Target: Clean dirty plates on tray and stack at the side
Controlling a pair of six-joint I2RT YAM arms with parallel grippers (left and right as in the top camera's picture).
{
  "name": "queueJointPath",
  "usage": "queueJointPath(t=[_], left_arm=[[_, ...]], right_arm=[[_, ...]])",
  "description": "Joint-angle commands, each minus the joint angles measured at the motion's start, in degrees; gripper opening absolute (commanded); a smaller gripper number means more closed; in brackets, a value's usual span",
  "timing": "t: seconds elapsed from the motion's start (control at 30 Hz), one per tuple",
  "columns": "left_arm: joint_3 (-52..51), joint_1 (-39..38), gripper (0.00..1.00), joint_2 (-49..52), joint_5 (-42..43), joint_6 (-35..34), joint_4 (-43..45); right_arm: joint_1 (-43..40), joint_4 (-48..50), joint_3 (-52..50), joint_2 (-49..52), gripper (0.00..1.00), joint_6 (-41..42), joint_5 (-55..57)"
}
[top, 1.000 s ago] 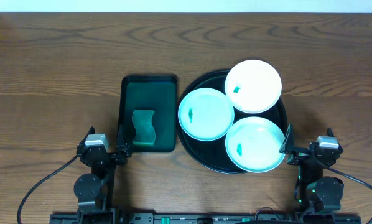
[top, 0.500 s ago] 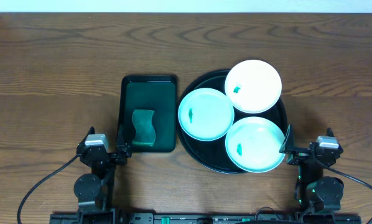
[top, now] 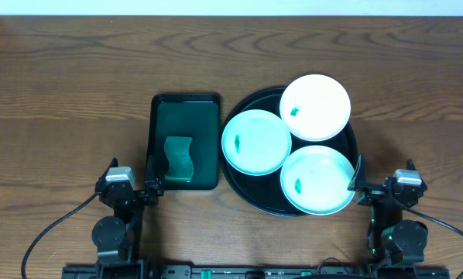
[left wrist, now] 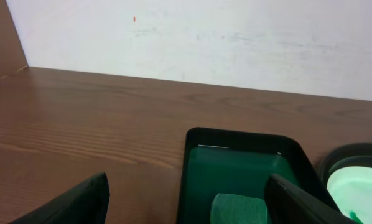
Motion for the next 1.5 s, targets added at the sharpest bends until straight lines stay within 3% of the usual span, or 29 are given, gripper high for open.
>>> queueJointPath(t=[0.0, 0.23, 0.37, 0.53, 0.67, 0.8, 0.97, 1.2, 1.47], left_arm=[[-0.5, -0.2, 0.80, 0.1, 2.5, 1.2, -2.3], [-0.5, -0.2, 0.80, 0.1, 2.4, 1.2, -2.3], [-0.5, -0.2, 0.80, 0.1, 2.6, 1.1, -1.5], [0.5, -0.2, 0.80, 0.1, 9.9, -2.4, -0.6], [4.7, -0.2, 0.80, 0.2, 11.7, -10.1, -2.0], [13.8, -0.2, 0.80, 3.0, 11.7, -11.4, -8.1], [31.6, -0.2, 0.80, 15.3, 11.7, -11.4, -18.7], [58.4, -0.2, 0.80, 37.9, 11.7, -10.7, -39.4], [80.1, -0.2, 0.80, 58.8, 11.7, -7.0, -60.5]], right_arm=[[1.2, 0.6, 0.0, 0.1, 0.99, 0.7, 0.5], [1.2, -0.5, 0.0, 0.1, 0.99, 0.8, -0.1], [1.2, -1.3, 0.0, 0.1, 0.99, 0.8, -8.0], [1.2, -1.1, 0.0, 0.1, 0.99, 0.9, -10.7], [1.2, -1.1, 0.0, 0.1, 0.99, 5.7, -11.3], [1.2, -5.1, 3.2, 0.3, 0.99, 6.0, -12.5], [1.2, -13.0, 15.0, 6.9, 0.99, 7.9, -13.0], [1.2, -22.4, 36.8, 27.4, 0.99, 8.4, -18.2], [1.2, -49.3, 65.7, 53.0, 0.99, 4.4, -22.7]])
